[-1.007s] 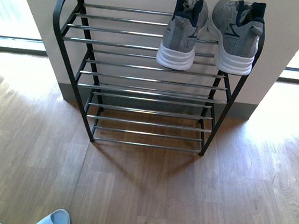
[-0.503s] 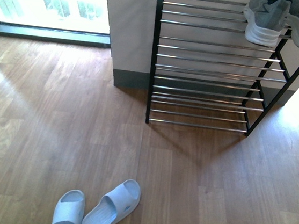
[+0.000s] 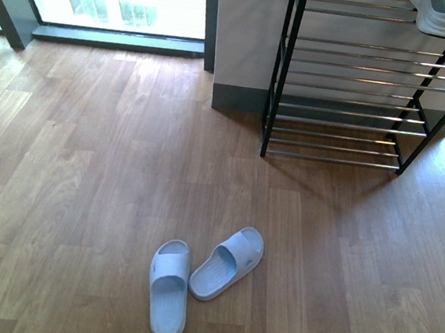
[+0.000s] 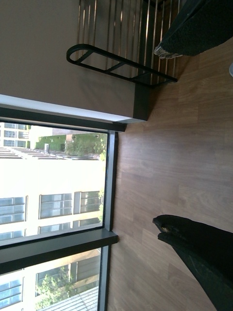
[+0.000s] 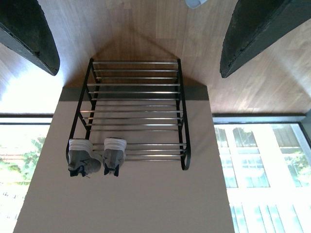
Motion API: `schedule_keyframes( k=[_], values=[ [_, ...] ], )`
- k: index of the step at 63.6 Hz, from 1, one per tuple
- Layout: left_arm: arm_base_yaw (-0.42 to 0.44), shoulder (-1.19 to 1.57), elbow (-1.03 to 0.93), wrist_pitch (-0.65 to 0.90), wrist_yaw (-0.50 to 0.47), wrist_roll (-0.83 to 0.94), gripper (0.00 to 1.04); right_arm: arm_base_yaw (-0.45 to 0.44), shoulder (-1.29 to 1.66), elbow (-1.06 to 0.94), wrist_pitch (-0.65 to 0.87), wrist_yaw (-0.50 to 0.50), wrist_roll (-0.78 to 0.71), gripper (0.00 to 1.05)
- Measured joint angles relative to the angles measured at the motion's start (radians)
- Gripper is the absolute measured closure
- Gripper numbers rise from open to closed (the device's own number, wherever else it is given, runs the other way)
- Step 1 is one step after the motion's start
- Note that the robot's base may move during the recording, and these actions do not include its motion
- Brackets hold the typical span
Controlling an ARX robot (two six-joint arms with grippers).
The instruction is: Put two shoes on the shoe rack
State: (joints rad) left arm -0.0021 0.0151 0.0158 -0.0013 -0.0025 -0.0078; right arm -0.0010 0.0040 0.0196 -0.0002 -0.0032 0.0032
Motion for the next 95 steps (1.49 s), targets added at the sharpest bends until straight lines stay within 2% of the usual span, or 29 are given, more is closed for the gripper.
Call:
schedule_keyframes(
  k=[95],
  values=[
    [0.0,0.0,0.0,0.0,0.002,0.0,0.09,0.0,0.0,0.0,0.0,0.003,0.0,0.09]
  ],
)
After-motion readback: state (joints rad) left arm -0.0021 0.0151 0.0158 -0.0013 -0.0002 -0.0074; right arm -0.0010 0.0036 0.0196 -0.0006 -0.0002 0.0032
